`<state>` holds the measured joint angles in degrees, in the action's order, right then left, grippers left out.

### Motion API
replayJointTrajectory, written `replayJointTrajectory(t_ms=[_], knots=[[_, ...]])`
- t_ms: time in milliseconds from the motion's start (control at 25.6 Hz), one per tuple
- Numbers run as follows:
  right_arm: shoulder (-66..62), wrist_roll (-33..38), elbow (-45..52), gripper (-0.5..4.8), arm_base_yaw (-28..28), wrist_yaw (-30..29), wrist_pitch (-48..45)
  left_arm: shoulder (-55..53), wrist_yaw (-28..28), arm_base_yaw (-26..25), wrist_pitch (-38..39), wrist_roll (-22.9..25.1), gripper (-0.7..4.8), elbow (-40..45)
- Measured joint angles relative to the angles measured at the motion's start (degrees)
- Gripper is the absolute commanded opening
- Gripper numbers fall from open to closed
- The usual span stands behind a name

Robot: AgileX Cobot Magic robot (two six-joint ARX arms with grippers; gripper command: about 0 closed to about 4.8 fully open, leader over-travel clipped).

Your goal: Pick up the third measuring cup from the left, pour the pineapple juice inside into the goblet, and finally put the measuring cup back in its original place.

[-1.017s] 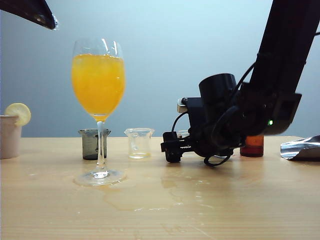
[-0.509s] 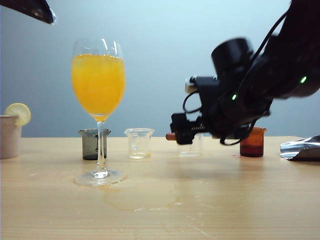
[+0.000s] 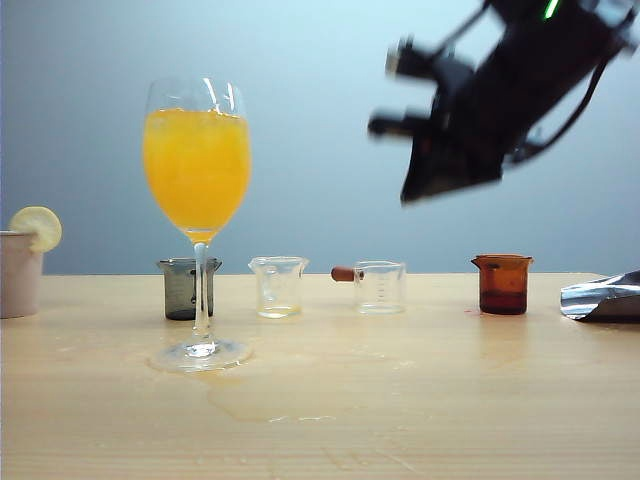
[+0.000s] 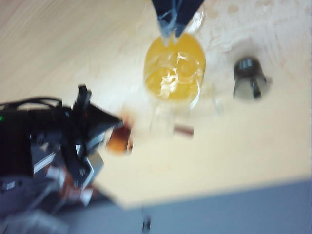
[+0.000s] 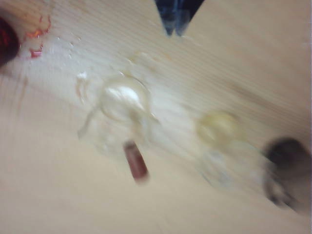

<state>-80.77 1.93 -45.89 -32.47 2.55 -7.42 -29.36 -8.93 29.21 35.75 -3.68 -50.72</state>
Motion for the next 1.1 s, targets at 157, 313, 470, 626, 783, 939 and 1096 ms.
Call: replayJointTrajectory(t_ms=[157, 313, 470, 626, 783, 939, 1096], knots=[[14.32, 1.05, 2.40, -0.01, -0.04, -2.23, 6.69, 7.72, 0.13, 0.00, 1.03, 0.04, -0.05, 0.52], [26.38, 1.09, 7.87, -0.01, -0.02, -3.04, 12.50, 14.16, -0.02, 0.00, 1.18, 0.04, -0.05, 5.11], [35.10, 1.29, 11.39, -0.01, -0.04, -4.94, 17.00, 20.15, -0.04, 0.02, 1.90, -0.79, -0.05, 10.03], [45.53, 2.16, 15.39, -0.01, -0.04, -4.98, 19.15, 25.05, 0.07, 0.02, 0.02, -1.88, -0.05, 16.59], [51.87, 3.67, 21.00, -0.01, -0.04, -4.11, 18.67, 25.75, 0.02, 0.00, -7.17, -7.56, -0.05, 23.63], [58.34, 3.82, 28.79, -0.01, -0.04, -2.51, 17.16, 25.70, 0.04, 0.02, -16.33, -11.28, -0.05, 30.73], [66.20, 3.85, 36.35, -0.01, -0.04, -1.60, 9.64, 25.70, 0.61, 0.00, -29.70, -11.39, -0.05, 42.51]])
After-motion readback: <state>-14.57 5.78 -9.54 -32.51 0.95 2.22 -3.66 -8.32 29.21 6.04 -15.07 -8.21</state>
